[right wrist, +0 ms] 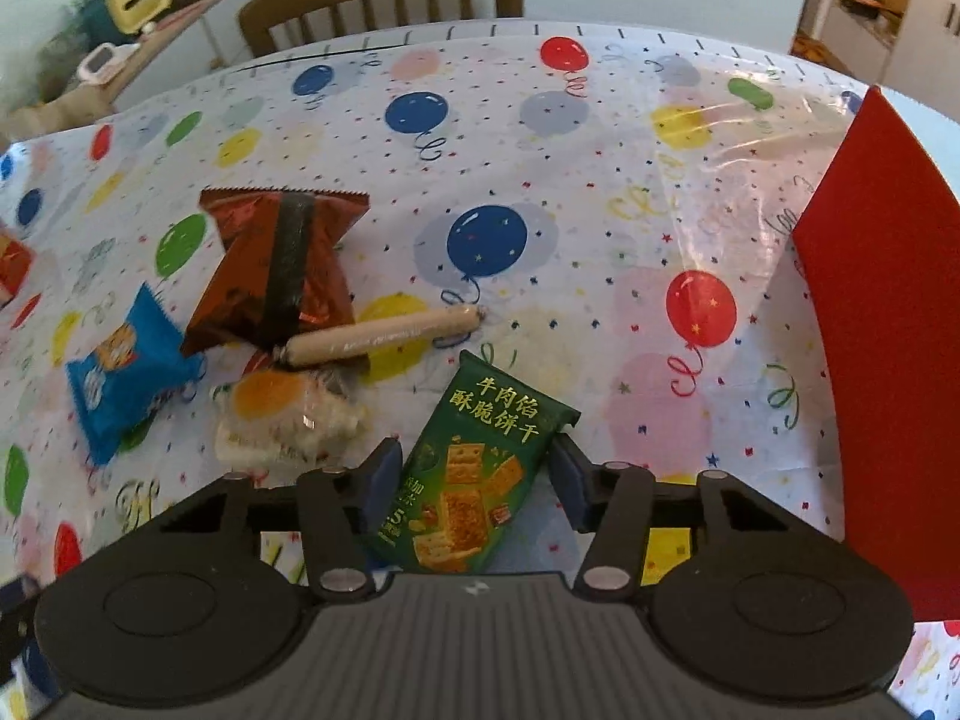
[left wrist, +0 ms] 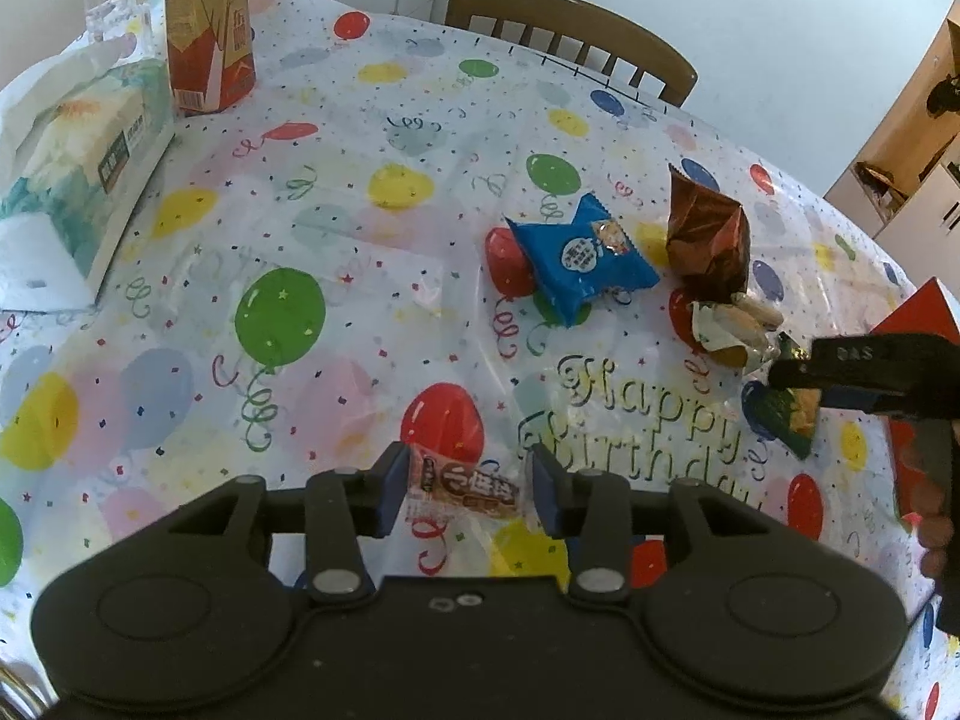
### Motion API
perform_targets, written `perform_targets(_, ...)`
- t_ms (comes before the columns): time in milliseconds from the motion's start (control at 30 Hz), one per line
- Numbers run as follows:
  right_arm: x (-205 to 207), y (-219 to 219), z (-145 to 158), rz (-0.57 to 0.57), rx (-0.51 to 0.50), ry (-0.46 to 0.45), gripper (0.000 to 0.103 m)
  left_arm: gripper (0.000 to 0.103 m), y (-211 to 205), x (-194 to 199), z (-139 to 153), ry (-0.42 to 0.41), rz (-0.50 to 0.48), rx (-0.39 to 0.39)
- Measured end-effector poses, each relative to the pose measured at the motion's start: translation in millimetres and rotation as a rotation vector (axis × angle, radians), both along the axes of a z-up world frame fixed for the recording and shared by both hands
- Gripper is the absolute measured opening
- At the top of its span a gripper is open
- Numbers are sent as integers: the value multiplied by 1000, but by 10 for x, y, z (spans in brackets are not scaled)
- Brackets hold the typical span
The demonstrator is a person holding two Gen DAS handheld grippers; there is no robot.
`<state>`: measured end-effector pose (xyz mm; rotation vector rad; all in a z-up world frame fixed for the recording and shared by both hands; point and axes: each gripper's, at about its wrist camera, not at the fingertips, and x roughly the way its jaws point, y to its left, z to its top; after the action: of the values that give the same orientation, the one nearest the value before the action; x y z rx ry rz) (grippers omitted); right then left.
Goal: Organize snacks
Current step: 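Lift the pink candy and green cracker pack off the table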
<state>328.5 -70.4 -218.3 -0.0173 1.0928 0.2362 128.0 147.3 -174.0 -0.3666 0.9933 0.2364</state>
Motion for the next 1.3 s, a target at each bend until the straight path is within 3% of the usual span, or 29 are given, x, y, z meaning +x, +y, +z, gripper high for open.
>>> perform_targets(333,-261,-204,74,94,33,-6,38,37,-91,3,-19,0,-29,1)
perform_targets(633,-307,-251,51,87,23,13,40,37,-115,-20,-27,3,-35,-3)
perform_targets(767,-343,-179,9,103,-7,31,47,36,-130,-22,-13,-1,-41,-3)
perform_targets(967,-416,-84,3,103,-55,0,47,36,-144,-32,2,-10,-43,-16)
perform_targets(1167,-484,-186,48,94,-15,-10,41,36,-146,-49,47,-24,-37,-27)
perform_targets(1300,-561,-275,119,83,13,-23,28,36,-172,-58,90,-26,-41,-41)
